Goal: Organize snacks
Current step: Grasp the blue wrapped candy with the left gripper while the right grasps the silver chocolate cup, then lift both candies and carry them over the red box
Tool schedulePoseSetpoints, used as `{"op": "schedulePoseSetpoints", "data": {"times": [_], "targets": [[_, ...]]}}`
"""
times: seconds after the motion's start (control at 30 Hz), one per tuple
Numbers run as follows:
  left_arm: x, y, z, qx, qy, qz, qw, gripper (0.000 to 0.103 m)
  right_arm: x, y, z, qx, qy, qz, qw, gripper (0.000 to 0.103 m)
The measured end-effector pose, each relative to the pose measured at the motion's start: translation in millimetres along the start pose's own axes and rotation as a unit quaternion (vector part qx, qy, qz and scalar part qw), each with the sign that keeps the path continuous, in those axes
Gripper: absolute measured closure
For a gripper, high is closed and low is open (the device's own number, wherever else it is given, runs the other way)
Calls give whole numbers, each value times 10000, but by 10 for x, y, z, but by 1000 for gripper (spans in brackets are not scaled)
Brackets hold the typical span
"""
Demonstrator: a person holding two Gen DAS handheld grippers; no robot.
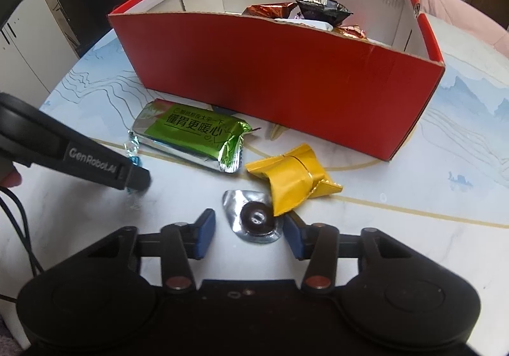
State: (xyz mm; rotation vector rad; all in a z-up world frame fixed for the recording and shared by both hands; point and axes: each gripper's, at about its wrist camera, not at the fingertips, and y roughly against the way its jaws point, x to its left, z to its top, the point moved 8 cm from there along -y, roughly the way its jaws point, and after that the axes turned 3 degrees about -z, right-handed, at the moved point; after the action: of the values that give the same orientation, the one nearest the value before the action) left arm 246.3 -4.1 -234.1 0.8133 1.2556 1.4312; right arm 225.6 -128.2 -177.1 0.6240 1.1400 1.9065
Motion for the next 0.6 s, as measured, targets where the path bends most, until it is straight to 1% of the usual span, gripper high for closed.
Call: {"op": "schedulePoseSetpoints", "data": {"times": [0.07, 0.13, 0.2, 0.3, 0.6], "targets": [[20, 5, -17, 24, 2, -72, 10000, 87, 6, -1, -11, -37, 103, -115, 9999, 65], [50, 8, -35, 11, 24, -127, 9999, 89, 7, 1, -23, -84, 140, -195, 9997, 72], [95, 4, -51, -1, 55, -200, 9998, 90, -18, 17, -33, -119, 99, -210, 9997, 75], [136, 21, -77, -1, 143, -304, 9994, 90, -38, 43, -48, -135, -19, -182, 9997, 77], [247, 86, -173, -29, 234, -437, 9988, 90, -22, 162, -178, -137, -346, -91, 9993, 77]]}}
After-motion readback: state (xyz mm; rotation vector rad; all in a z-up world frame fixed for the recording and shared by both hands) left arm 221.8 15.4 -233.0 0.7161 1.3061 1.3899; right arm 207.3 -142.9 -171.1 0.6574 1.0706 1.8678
